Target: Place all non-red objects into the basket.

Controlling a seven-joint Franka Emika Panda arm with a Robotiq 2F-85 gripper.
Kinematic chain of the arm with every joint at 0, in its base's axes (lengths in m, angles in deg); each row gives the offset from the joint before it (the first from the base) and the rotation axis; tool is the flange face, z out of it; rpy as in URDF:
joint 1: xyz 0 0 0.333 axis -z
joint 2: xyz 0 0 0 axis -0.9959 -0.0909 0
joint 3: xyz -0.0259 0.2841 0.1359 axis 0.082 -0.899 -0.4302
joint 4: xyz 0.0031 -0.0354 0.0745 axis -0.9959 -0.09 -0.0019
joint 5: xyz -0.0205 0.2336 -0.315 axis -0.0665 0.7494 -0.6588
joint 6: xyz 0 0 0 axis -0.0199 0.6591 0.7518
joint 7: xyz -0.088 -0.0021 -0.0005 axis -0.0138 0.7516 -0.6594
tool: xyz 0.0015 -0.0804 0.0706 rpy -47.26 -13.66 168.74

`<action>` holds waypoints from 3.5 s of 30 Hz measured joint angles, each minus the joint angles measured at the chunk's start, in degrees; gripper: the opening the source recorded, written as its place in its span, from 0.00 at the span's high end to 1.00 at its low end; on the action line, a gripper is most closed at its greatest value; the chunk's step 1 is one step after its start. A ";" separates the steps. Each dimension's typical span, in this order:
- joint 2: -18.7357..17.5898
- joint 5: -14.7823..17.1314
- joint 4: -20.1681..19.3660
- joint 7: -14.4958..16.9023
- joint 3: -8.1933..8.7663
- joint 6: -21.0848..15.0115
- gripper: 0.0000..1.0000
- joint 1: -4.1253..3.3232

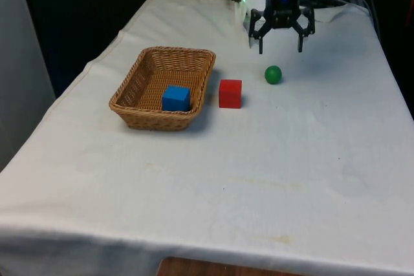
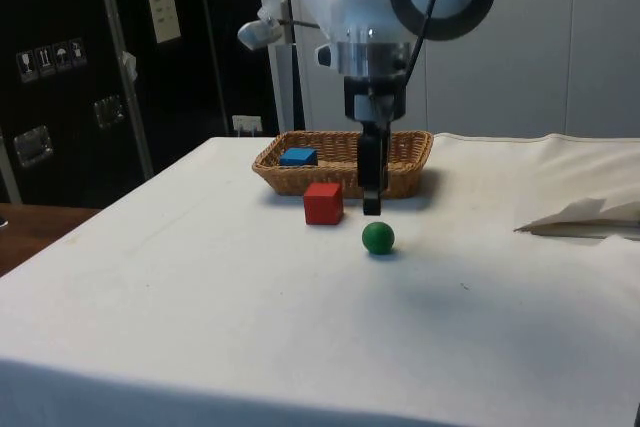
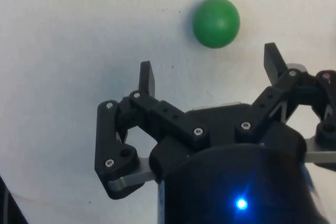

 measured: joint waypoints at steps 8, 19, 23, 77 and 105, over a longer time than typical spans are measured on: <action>-4.24 2.69 0.23 1.72 -0.69 -3.67 0.00 0.00; -11.29 2.75 1.95 1.78 -0.86 -9.45 0.00 0.06; -14.32 2.75 2.46 1.78 -1.09 -12.49 0.00 0.06; -4.18 2.29 5.50 2.52 0.97 -2.29 1.00 0.17; -2.01 2.23 13.18 12.61 11.52 10.03 1.00 0.69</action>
